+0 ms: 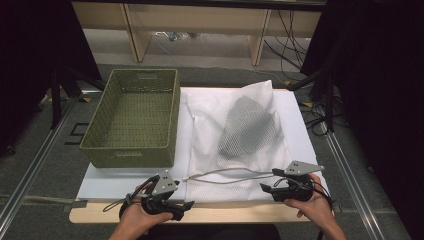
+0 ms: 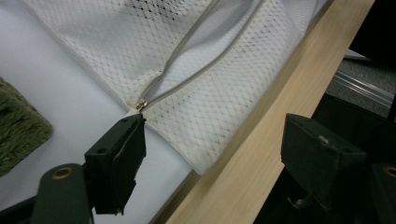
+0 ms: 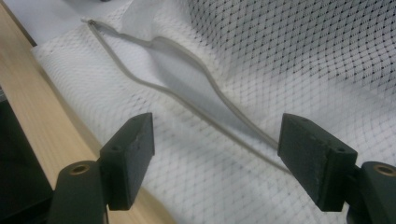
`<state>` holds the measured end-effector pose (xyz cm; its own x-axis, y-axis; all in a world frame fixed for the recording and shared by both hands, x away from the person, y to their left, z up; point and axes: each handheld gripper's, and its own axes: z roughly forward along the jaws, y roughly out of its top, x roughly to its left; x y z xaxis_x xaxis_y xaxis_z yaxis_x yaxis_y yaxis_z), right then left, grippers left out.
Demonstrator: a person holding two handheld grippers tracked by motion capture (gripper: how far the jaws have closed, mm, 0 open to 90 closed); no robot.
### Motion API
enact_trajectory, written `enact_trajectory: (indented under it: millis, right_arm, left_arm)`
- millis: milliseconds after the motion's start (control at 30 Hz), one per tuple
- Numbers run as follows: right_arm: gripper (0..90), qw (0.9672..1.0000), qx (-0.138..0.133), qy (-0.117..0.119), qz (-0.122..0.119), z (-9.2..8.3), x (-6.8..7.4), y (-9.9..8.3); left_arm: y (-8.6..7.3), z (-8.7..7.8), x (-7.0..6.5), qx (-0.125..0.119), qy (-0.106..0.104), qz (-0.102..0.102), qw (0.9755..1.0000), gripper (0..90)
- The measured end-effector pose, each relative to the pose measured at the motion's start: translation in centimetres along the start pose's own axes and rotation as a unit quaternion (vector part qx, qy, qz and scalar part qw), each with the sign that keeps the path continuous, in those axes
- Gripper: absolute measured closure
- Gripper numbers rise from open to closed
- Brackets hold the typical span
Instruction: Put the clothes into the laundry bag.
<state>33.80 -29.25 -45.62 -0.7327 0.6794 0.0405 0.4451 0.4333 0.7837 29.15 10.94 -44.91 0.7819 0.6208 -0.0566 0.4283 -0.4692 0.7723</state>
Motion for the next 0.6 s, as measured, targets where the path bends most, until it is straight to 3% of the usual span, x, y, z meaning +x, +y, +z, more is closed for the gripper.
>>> enact_trajectory:
  millis: [100,133,167,233,400,433,467,600]
  right_arm:
    - [28.1,1.0000,-0.001,-0.003,0.003,-0.4,0.5,-0.3]
    - [28.1,0.9999,0.006,0.011,0.010,-0.4,0.6,-0.4]
    - [28.1,1.0000,0.003,0.004,-0.001,-0.5,0.7,-0.5]
    - [28.1,1.0000,0.002,-0.007,0.002,-0.7,1.1,-0.8]
    - [28.1,0.9999,0.005,-0.009,-0.001,-1.1,1.7,-1.5]
    - [28.1,1.0000,0.003,0.001,-0.006,-1.1,1.7,-1.7]
    - [28.1,0.9998,0.007,-0.011,-0.012,-1.3,1.9,-1.9]
    - [28.1,0.9998,0.014,-0.009,-0.012,-1.6,2.3,-2.4]
  left_arm:
    - [-0.3,0.0,-0.2,0.002,-0.001,0.004,1.0000,21.4]
    - [-0.3,0.0,-0.3,0.002,0.000,0.002,1.0000,21.4]
    - [-0.4,-0.1,-0.4,0.002,-0.001,0.002,1.0000,21.4]
    - [-0.5,-0.1,-0.5,0.006,0.003,0.002,1.0000,21.4]
    - [-0.5,0.1,-0.4,0.013,0.006,0.013,0.9998,21.4]
    - [-0.5,0.1,-0.4,0.018,0.009,0.018,0.9996,21.4]
    - [-0.6,0.1,-0.5,0.019,0.011,0.017,0.9996,21.4]
    - [-0.5,0.3,-0.7,0.013,0.004,0.014,0.9998,21.4]
